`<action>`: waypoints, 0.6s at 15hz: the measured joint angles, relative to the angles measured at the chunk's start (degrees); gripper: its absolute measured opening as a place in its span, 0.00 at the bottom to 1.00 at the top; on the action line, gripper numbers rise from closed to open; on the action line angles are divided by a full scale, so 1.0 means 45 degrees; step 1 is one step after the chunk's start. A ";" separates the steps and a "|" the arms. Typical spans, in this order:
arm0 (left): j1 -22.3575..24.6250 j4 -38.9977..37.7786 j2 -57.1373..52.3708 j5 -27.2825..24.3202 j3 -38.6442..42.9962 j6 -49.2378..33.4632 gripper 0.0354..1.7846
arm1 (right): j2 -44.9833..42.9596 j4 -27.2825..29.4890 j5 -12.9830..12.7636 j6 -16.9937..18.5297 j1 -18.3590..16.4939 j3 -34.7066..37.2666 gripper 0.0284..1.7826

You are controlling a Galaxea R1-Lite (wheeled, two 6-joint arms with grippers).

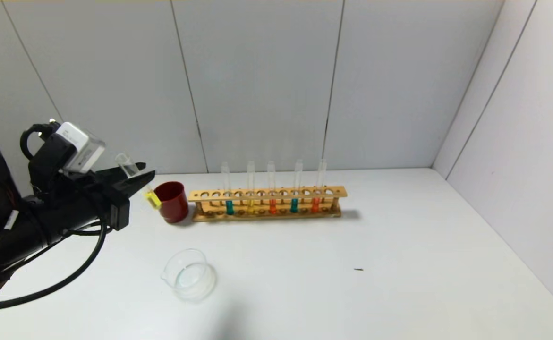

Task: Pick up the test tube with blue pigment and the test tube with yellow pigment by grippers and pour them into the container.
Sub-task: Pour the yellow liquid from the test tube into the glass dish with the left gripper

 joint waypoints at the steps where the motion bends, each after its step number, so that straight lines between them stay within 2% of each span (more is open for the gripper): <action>1: 0.0005 -0.0463 0.0135 -0.0577 0.0363 0.0301 0.17 | 0.0000 0.0000 0.0000 0.0000 0.0000 0.0000 0.98; 9: 0.0471 -0.0704 0.1043 -0.0810 0.2127 0.3915 0.17 | 0.0000 0.0000 0.0000 -0.0005 -0.0005 0.0000 0.98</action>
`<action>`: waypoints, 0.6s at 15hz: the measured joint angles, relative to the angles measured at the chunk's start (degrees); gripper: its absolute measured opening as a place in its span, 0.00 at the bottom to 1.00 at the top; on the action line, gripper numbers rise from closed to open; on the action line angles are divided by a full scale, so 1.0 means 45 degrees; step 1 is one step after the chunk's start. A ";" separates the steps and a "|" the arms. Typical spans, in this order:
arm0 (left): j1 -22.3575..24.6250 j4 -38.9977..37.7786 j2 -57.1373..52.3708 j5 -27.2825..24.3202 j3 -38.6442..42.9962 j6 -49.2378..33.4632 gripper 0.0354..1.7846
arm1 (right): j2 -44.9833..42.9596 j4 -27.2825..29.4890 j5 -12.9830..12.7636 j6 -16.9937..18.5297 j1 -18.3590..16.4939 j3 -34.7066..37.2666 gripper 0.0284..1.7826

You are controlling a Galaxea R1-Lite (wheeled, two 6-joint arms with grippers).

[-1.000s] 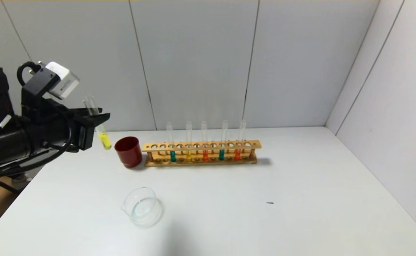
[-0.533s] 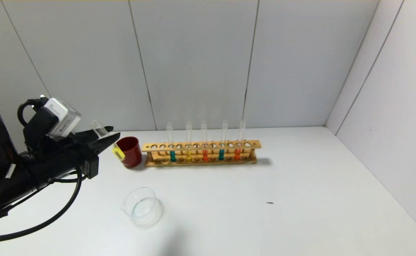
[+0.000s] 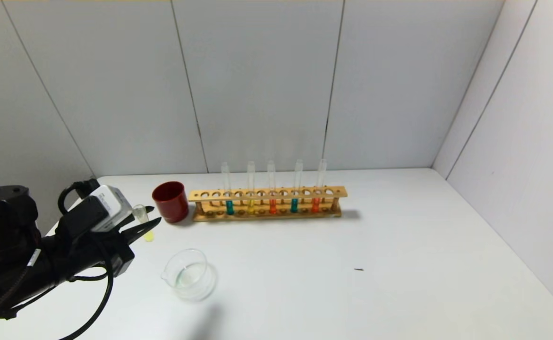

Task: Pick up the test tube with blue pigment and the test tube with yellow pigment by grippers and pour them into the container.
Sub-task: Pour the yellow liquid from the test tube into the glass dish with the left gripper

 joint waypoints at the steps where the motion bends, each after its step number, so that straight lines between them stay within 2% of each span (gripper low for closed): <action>1: 0.0038 -0.0146 0.0135 -0.0011 0.0127 0.0536 0.17 | 0.0000 0.0000 0.0000 0.0000 0.0000 0.0000 0.98; 3: 0.0073 -0.0303 0.0317 -0.0019 0.0244 0.1590 0.17 | 0.0000 0.0000 0.0000 0.0000 0.0000 0.0000 0.98; 9: 0.0265 -0.0303 0.0691 0.0049 0.0257 0.3048 0.17 | 0.0000 0.0000 -0.0005 0.0005 0.0000 0.0000 0.98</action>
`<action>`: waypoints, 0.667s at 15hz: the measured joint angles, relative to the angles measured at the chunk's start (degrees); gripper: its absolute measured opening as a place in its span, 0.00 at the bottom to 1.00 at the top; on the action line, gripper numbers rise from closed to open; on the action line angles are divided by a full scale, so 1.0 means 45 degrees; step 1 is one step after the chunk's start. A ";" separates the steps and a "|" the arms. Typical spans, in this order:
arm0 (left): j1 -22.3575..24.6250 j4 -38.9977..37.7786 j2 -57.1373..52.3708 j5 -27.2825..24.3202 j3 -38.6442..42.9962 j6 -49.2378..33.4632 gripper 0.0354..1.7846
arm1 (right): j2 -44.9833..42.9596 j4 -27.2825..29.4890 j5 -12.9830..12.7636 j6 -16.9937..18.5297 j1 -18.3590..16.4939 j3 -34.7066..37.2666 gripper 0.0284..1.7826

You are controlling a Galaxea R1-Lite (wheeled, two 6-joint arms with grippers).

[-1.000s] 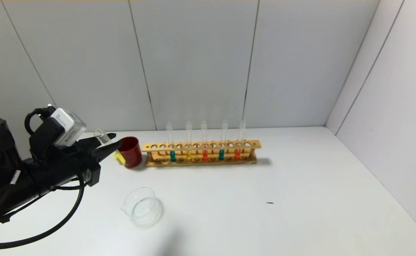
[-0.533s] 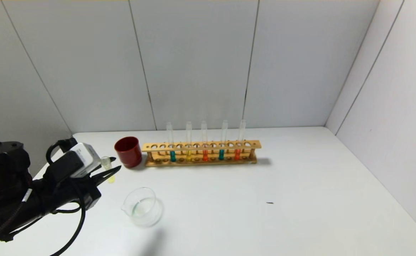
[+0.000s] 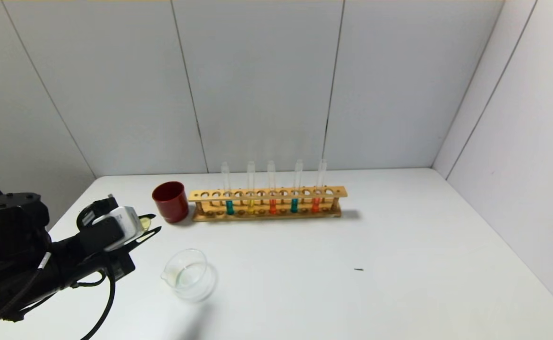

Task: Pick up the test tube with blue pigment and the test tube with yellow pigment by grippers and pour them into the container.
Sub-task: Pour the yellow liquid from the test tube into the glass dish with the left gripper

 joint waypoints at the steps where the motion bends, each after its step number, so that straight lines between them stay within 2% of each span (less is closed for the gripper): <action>1: 0.0138 -0.0003 0.0092 -0.0011 0.0005 0.0479 0.17 | 0.0000 0.0000 0.0005 0.0000 0.0000 0.0000 0.98; 7: 0.0390 -0.0062 0.0509 -0.0182 0.0249 0.1926 0.17 | 0.0000 0.0000 0.0005 -0.0005 0.0000 0.0000 0.98; 10: 0.0496 -0.0466 0.0805 -0.0973 0.0252 0.2568 0.17 | 0.0000 0.0000 0.0005 0.0000 0.0000 0.0000 0.98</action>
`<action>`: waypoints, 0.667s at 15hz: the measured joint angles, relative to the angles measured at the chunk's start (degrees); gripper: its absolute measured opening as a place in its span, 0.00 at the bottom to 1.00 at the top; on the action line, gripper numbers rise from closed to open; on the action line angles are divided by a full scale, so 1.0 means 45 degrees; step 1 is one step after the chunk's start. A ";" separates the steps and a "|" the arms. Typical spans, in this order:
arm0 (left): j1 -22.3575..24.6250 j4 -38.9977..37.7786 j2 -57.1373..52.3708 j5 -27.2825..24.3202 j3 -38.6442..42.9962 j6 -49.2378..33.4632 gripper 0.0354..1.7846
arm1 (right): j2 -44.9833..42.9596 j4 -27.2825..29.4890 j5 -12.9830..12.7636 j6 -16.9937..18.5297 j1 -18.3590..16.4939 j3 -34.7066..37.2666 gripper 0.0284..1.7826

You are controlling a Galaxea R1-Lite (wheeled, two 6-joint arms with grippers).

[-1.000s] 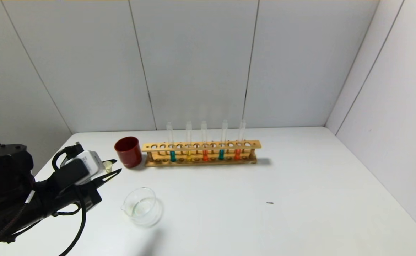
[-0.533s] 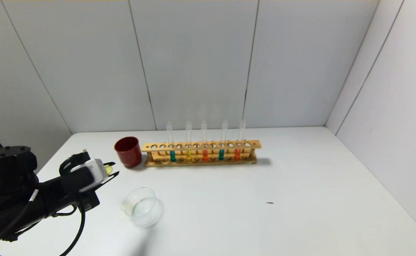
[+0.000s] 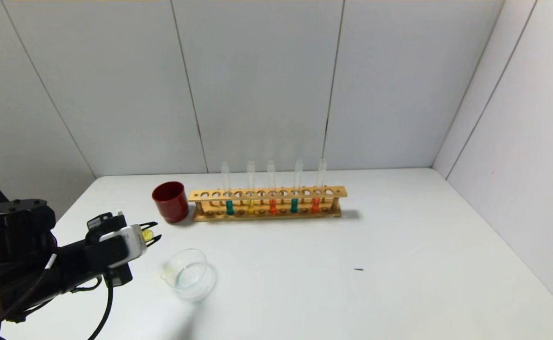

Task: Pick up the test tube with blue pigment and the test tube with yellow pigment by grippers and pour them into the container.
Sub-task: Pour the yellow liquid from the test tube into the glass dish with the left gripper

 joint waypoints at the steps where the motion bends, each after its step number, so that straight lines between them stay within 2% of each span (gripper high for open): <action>1: 0.0073 -0.0358 0.0195 -0.0282 0.0005 0.0331 0.17 | 0.0000 0.0000 -0.0005 -0.0005 0.0000 0.0000 0.98; 3: 0.0116 -0.1509 0.0867 -0.0783 0.0011 0.0704 0.17 | 0.0000 0.0000 0.0000 0.0000 0.0000 0.0000 0.98; 7: 0.0135 -0.4928 0.2717 -0.1837 0.0043 0.1598 0.17 | 0.0000 0.0000 -0.0005 0.0000 0.0000 0.0000 0.98; 10: 0.0127 -0.5158 0.3178 -0.1885 0.0108 0.1783 0.17 | 0.0000 0.0000 0.0000 -0.0005 0.0000 0.0000 0.98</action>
